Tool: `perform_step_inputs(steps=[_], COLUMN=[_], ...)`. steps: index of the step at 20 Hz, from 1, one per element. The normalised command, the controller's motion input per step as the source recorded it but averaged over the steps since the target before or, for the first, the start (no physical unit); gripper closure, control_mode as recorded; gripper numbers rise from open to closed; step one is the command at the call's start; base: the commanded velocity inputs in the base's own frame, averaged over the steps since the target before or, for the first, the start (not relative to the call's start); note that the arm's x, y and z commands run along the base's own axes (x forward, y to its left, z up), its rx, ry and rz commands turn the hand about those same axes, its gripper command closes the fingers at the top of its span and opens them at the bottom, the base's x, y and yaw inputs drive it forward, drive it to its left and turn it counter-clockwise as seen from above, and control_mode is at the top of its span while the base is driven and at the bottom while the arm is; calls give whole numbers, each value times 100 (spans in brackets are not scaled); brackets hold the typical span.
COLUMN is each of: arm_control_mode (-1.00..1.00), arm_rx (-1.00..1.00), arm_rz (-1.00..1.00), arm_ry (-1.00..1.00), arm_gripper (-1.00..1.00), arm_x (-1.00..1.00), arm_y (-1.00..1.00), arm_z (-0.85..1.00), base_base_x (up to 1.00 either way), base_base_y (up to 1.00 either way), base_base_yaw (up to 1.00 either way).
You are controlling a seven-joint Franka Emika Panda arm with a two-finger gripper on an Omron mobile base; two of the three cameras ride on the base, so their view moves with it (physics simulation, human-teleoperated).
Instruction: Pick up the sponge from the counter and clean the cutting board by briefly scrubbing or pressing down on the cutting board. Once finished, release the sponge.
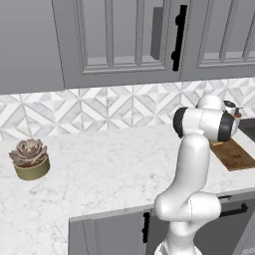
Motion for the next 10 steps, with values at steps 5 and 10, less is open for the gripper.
perform_step_inputs(steps=[5,10], arm_control_mode=[-100,-100], arm_rx=[0,0], arm_rz=[0,0], arm_ry=[0,0], arm_gripper=[100,100], arm_x=[12,0], arm_y=[0,0], arm_z=[-19,-28], base_base_x=[0,0], base_base_y=[0,0], base_base_yaw=[0,0])
